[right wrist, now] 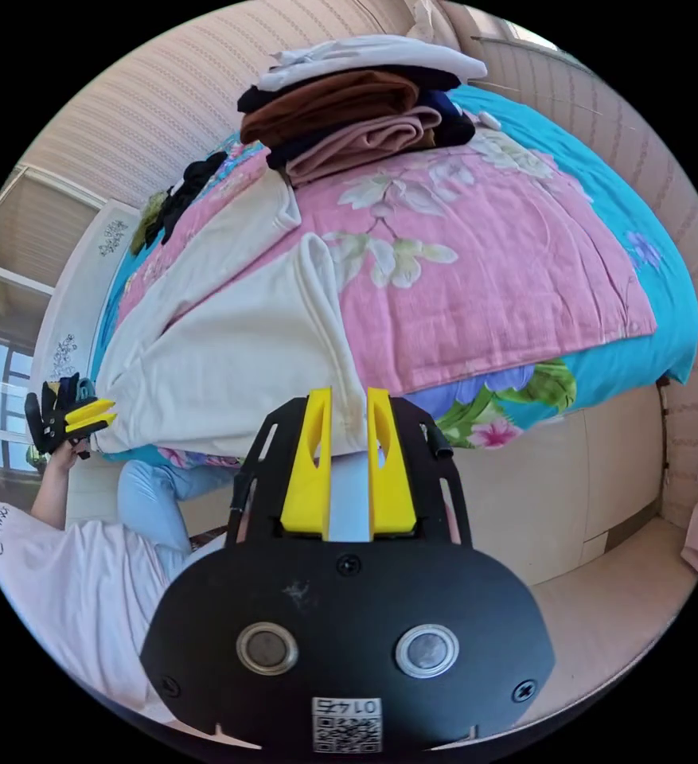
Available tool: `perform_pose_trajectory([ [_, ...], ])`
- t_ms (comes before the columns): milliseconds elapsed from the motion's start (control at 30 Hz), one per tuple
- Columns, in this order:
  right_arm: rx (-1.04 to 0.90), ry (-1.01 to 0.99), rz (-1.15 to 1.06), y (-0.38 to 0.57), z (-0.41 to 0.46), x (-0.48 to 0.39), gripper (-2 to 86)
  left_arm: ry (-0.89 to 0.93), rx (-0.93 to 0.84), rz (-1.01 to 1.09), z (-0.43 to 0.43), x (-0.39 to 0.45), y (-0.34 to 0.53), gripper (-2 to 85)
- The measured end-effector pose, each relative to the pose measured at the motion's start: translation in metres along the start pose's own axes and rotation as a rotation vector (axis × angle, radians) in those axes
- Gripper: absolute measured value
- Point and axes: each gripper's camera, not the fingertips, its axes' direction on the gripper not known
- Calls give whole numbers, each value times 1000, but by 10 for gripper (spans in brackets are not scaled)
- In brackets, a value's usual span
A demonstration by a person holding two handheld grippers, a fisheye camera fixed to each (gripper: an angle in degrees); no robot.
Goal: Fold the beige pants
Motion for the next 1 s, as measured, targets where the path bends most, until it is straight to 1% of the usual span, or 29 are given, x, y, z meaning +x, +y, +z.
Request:
perform_pose_trajectory([
  [67,-48,-4,32,1,14,8,65,50,-68,-23,24,6,2,99],
  [100,-70,-37,49,0,20,12,59,59,-101,-32,38,8,2,107],
  [167,-78,-67,68,-1,17,17,48,37,-126,-49,53,9,0,106],
  [267,-65,-130,49,-1,-1,21,29,28,-140,-58,54,2,-4,83],
  [300,-46,-158,33,-2,-12,21,23,61,-143,-55,48,-3,-6,54],
  [333,-11,-197,12,-5,-25,20,19,85,-110,-58,36,-8,-5,10],
  [467,117,-328,-85,-16,-72,9,12,122,-25,-47,-5,-19,1,-6],
  [567,153,-299,-163,0,-95,4,11,140,-2,19,-26,-16,10,-8],
  [667,70,-287,-116,27,-79,27,10,195,-57,41,-17,-11,18,-6],
  [700,20,-297,-64,37,-64,41,11,211,-85,34,-6,-10,20,-4],
  [833,-89,-319,51,58,-19,62,17,270,-145,-79,27,-22,25,29],
  [933,-110,-276,42,55,-19,58,21,290,-124,-105,14,-31,24,48],
  [1000,-145,-217,26,47,-24,55,23,252,-114,-78,-3,-34,21,53],
])
